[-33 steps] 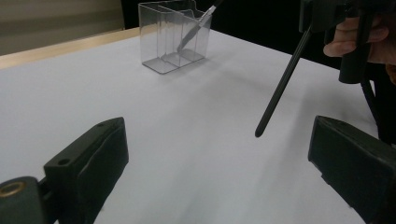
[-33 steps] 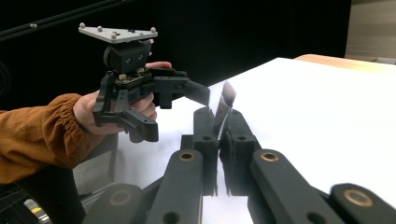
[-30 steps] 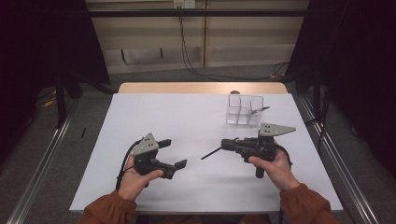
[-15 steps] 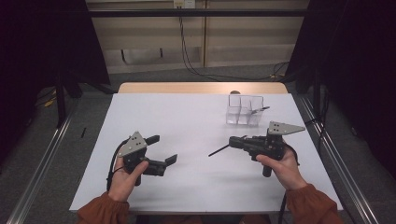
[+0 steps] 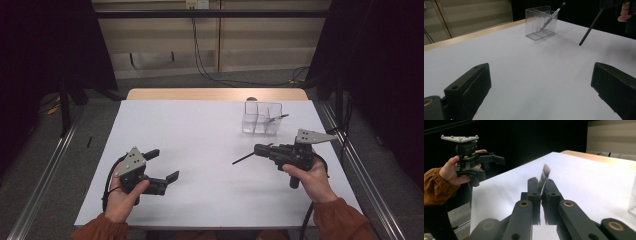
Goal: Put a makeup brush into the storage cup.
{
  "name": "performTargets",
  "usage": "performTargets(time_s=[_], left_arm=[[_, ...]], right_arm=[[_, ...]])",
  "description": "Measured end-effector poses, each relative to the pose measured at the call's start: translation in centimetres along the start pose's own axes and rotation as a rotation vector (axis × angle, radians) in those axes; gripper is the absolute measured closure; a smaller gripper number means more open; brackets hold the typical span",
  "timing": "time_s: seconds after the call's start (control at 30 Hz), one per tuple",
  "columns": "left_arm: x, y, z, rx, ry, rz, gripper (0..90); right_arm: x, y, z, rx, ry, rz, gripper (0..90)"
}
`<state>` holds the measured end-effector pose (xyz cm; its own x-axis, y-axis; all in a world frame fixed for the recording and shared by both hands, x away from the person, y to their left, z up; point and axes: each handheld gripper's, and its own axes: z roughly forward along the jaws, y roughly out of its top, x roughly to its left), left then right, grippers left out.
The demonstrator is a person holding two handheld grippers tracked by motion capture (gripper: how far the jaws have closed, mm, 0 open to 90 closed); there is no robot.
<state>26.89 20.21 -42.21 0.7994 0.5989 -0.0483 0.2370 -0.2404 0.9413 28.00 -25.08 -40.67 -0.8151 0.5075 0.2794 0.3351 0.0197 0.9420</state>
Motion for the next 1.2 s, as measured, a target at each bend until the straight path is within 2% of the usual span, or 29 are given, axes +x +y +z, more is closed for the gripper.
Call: performTargets(time_s=[0.03,0.27,0.37,0.43,0.53,0.63,0.73,0.83,1.1,1.2], left_arm=[[0.0,-0.2,-0.2,-0.003,0.002,-0.012,2.9],[0.7,-1.3,-1.4,-0.011,0.042,-0.023,2.8],[1.1,-1.5,-1.9,-0.028,0.067,-0.033,2.7],[1.4,-1.7,-2.2,-0.053,0.100,-0.042,2.6],[1.7,-2.3,-2.1,-0.050,0.118,-0.047,2.6],[1.6,-2.7,-1.9,-0.040,0.116,-0.056,2.6],[1.4,-2.6,-1.8,-0.056,0.120,-0.063,2.6],[1.2,-2.8,-1.7,-0.056,0.114,-0.052,2.3],[1.0,-3.1,-1.4,-0.048,0.111,-0.087,2.1],[1.0,-3.0,-1.5,-0.052,0.108,-0.084,2.4]], right_arm=[[-0.1,0.1,-0.2,0.000,-0.006,-0.002,86.3],[-1.0,0.6,-1.6,0.009,-0.057,0.000,86.3],[-1.3,0.8,-2.1,0.016,-0.076,-0.005,86.4],[-1.5,1.0,-2.3,0.016,-0.088,-0.011,86.4],[-1.9,1.1,-2.8,0.014,-0.104,-0.011,86.4],[-2.3,1.0,-3.2,0.007,-0.120,-0.004,86.4],[-2.7,1.0,-3.6,0.005,-0.134,0.002,86.4],[-3.0,1.3,-3.9,0.005,-0.147,0.001,86.3],[-3.8,3.6,-4.6,0.027,-0.182,-0.025,86.4],[-4.2,4.4,-4.8,0.032,-0.202,-0.027,86.3]])
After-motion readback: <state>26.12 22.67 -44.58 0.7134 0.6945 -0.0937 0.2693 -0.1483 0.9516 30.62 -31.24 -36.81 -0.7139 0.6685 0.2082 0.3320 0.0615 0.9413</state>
